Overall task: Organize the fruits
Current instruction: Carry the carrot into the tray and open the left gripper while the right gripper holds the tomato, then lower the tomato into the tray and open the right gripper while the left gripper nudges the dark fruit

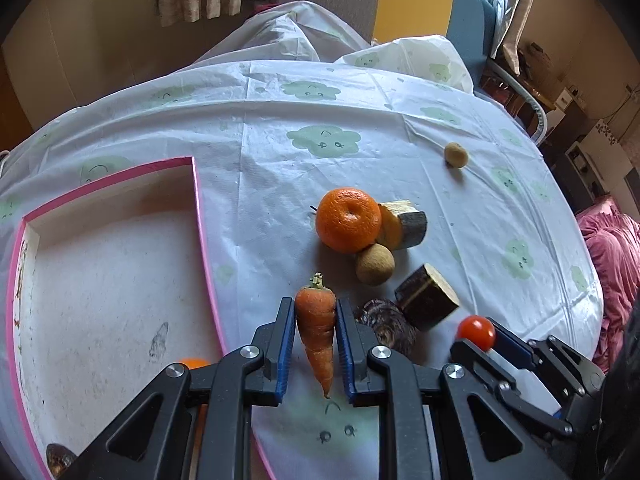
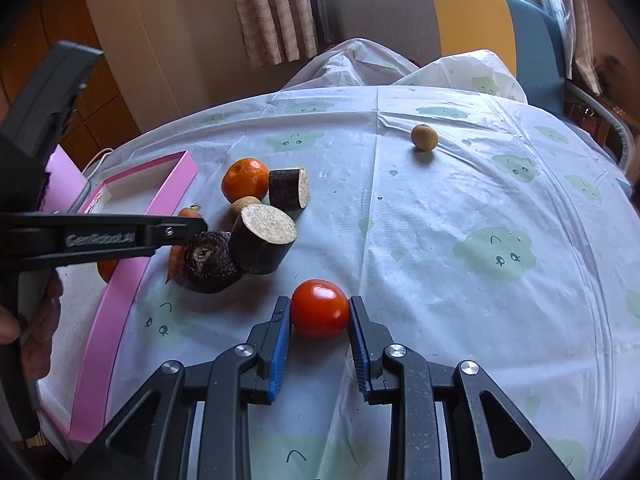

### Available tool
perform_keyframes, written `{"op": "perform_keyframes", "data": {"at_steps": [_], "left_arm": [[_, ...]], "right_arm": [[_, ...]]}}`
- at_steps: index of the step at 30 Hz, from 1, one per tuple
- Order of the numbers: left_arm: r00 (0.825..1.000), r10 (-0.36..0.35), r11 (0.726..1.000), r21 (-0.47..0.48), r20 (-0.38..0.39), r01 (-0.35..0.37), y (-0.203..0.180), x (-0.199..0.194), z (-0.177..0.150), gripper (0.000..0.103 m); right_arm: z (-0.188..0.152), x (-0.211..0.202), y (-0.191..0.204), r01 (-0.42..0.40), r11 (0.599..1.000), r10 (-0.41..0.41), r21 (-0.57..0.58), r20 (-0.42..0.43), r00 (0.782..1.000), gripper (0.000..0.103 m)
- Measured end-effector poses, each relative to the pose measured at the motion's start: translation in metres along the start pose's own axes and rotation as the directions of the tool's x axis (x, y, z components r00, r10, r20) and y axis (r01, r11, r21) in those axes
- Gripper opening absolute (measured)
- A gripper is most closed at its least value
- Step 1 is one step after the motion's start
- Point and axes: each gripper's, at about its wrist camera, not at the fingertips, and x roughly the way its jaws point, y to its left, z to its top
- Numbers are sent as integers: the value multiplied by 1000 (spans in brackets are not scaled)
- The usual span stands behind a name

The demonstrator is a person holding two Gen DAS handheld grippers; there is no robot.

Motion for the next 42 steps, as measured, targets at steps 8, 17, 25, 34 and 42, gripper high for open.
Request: {"op": "perform_keyframes", "data": {"at_steps": [8,17,25,34,42], "left_arm": [[996,-36,998,-50,78,40,11,-40,-17,20],[992,16,991,-136,127,1,51,-70,-43,20],[984,116,976,-200,137,-87,89,-77,-72,20],[978,160,964,-236,133,-125,100,-80,-93,24],[976,165,957,-263,142,-123,100,-91,-105,30]], "right_arm": [[0,1,-1,-6,1000,6,5,0,1000,29],[-1,3,2,15,1000,-15,-21,1,1000,29],[2,5,8,55,997,-56,-48,-17,998,29],[-2,0,15,105,992,-106,-75,-11,994,27],[-8,-12,24,96,992,-98,-78,-22,995,27]]}}
